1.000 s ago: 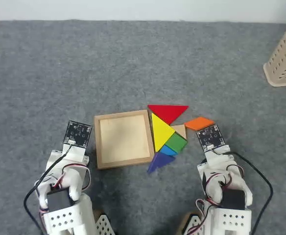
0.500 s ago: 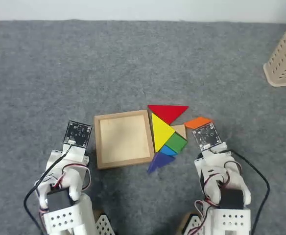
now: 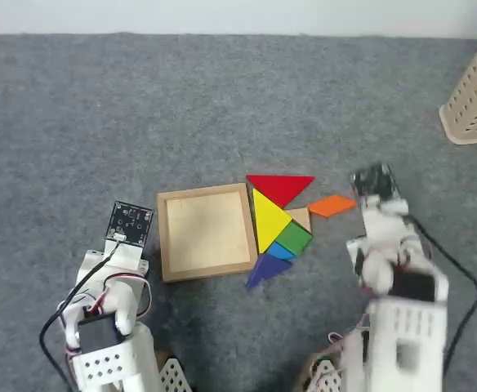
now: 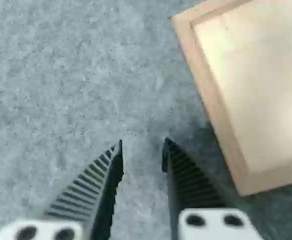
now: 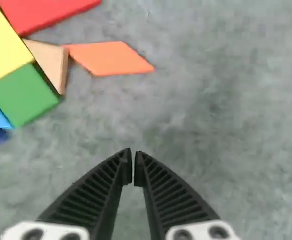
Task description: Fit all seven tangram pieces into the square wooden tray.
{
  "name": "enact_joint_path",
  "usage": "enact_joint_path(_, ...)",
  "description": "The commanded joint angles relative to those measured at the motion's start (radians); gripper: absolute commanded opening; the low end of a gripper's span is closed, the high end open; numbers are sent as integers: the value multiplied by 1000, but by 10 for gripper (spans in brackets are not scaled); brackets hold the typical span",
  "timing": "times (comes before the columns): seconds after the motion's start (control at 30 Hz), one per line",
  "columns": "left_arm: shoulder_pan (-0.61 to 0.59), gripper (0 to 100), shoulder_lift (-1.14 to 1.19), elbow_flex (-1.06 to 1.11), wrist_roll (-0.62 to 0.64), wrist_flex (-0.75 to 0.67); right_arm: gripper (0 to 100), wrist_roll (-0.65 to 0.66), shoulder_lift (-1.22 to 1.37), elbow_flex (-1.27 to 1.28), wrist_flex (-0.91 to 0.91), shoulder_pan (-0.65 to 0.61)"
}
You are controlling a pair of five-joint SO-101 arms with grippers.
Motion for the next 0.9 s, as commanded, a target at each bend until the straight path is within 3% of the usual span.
enact_joint_path(0.0, -2, 121, -23, -13, 8, 3, 10, -63, 320, -233, 19, -53)
enact_joint_path(0.17, -2, 121, -23, -13, 8, 3, 23, -104, 576, -431, 39, -124)
enact_joint_path(0.4, -2, 121, -23, -13, 8, 3, 173, -176, 608, -463, 53, -180)
enact_joint_path(0.7, -2, 121, -23, -13, 8, 3, 176, -178, 619, -496, 2, -153)
enact_joint_path(0.87, -2, 121, -23, -13, 8, 3, 178, -181, 716, -646, 30, -173)
